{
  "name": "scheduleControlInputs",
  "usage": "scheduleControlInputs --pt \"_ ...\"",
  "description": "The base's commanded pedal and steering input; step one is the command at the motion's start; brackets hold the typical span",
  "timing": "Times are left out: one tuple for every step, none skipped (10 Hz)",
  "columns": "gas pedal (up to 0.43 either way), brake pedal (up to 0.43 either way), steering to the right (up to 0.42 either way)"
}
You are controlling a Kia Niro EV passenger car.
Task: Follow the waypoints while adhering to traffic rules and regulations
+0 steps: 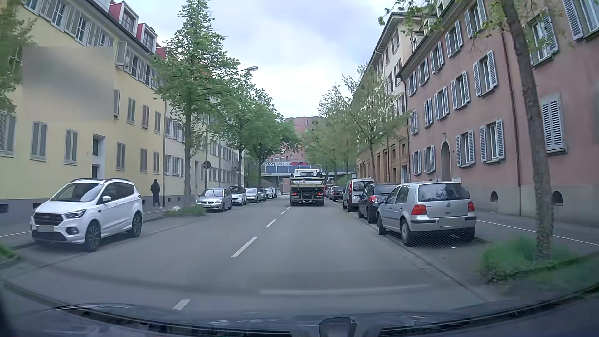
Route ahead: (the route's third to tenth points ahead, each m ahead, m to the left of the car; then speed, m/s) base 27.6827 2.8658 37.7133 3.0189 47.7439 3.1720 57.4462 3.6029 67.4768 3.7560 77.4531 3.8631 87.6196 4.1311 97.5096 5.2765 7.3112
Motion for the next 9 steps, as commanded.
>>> scheduleControlInputs --pt "0.098 0.0 0.001" --pt "0.098 0.0 0.001" --pt "0.098 0.0 0.001" --pt "0.098 0.0 0.001" --pt "0.098 0.0 0.001" --pt "0.098 0.0 0.001" --pt "0.098 0.0 0.001" --pt "0.098 0.0 0.001" --pt "0.098 0.0 0.001"
